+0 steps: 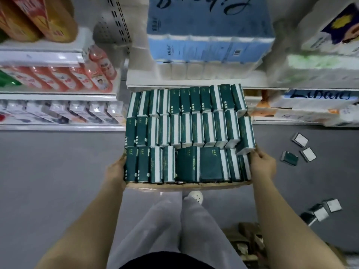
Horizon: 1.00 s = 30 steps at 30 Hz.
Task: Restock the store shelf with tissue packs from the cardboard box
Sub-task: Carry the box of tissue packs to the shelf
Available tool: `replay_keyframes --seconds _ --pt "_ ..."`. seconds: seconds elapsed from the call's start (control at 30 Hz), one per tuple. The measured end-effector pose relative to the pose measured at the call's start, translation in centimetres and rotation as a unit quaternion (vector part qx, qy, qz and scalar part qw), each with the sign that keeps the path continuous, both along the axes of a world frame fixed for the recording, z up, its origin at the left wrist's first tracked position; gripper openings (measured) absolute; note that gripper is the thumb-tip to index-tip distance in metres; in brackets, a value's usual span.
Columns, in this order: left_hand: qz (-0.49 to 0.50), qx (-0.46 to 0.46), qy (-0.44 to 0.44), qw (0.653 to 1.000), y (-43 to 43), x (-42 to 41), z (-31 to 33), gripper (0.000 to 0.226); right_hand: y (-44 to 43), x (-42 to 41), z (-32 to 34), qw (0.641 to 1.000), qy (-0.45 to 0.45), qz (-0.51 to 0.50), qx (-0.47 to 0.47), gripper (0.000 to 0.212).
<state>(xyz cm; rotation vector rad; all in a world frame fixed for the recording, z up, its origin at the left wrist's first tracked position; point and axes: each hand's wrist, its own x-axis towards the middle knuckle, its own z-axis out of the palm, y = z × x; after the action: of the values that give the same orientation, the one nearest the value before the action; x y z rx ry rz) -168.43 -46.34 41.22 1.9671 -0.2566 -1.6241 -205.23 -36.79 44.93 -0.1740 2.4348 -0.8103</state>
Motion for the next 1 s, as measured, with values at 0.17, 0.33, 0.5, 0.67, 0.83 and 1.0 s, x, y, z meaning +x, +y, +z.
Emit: replay_keyframes --seconds 0.17,0.33,0.5,0.67,0.83,1.0 --pt "0.009 0.016 -0.006 1.0 -0.4 -1.0 -3.8 0.032 -0.4 -1.0 -4.3 0.999 -0.028 -0.005 -0.021 0.031" --pt "0.016 0.032 -0.015 0.999 -0.4 -3.1 -7.4 0.026 -0.7 -2.9 -8.8 0.995 -0.08 -0.051 -0.042 0.03" --pt "0.021 0.049 -0.035 0.998 -0.2 -5.2 -12.8 0.025 -1.2 -4.9 -13.5 0.992 -0.092 -0.072 -0.043 0.033" --pt "0.021 0.074 -0.045 0.996 -1.1 -6.7 -20.1 0.029 -2.1 -6.5 -20.2 0.992 -0.103 -0.068 -0.012 0.027" --pt "0.015 0.065 -0.047 0.997 -2.3 -7.8 -27.9 0.028 -3.6 -7.7 -28.6 0.991 -0.112 -0.069 -0.024 0.02" --pt "0.02 0.062 -0.044 0.997 -3.9 -8.6 -36.0 0.028 -6.0 -8.4 -36.1 0.989 -0.122 -0.08 -0.038 0.018"
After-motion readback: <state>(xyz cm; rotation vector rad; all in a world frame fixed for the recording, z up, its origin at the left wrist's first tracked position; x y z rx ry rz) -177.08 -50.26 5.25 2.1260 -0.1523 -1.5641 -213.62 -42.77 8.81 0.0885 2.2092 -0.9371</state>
